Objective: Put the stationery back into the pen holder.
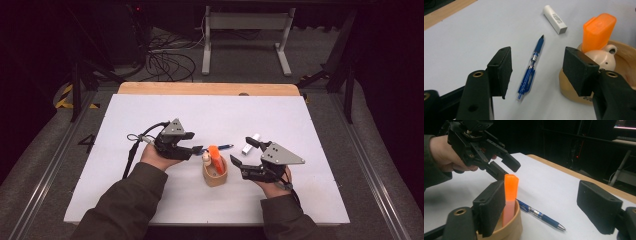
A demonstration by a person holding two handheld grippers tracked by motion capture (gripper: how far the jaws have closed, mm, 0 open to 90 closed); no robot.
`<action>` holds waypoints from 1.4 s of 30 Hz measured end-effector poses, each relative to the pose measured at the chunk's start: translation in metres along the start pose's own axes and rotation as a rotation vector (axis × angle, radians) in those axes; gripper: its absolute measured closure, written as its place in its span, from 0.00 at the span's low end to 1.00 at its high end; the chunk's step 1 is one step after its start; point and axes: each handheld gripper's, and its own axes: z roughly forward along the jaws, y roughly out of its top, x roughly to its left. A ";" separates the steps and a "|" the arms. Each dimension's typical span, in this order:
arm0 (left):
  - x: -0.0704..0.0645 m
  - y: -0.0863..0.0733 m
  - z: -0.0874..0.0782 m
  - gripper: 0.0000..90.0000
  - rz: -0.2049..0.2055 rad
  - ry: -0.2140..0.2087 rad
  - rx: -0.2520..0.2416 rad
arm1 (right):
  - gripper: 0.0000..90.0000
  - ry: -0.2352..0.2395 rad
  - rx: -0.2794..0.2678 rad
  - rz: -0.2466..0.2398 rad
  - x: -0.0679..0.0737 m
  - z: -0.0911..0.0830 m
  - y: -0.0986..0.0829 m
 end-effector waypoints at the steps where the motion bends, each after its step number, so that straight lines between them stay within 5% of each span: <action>1: 0.000 0.002 0.001 0.45 0.004 -0.001 0.002 | 0.25 -0.003 0.001 0.006 -0.001 -0.001 0.000; 29: 0.012 0.030 0.046 0.44 0.106 -0.070 0.046 | 0.10 -0.014 0.039 0.063 -0.025 -0.019 0.000; 42: 0.023 0.022 0.069 0.53 0.068 -0.139 0.023 | 0.10 -0.014 0.043 0.074 -0.029 -0.021 -0.002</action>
